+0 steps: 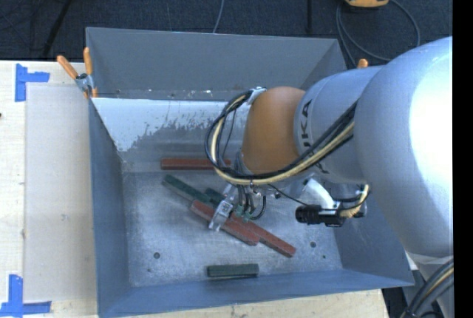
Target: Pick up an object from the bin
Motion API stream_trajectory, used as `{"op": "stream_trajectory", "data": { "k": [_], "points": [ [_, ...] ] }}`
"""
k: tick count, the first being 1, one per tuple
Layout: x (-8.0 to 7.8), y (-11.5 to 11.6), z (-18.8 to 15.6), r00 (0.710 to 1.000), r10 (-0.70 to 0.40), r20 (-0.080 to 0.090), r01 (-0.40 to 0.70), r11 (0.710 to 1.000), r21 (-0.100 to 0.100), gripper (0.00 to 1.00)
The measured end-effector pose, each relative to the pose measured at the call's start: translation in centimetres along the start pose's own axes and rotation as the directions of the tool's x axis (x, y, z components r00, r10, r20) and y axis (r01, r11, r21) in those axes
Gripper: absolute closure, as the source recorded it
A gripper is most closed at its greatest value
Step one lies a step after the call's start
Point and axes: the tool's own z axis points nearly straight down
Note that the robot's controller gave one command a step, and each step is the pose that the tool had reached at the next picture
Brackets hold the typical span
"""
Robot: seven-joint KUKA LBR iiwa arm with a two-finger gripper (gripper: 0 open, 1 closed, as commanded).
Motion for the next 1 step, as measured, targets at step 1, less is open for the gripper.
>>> {"op": "stream_trajectory", "data": {
  "k": [1],
  "points": [
    [-0.02, 0.03, -1.53, 1.000, 0.000, -0.001, 0.000, 1.000, 0.000, 1.00]
  ]
}}
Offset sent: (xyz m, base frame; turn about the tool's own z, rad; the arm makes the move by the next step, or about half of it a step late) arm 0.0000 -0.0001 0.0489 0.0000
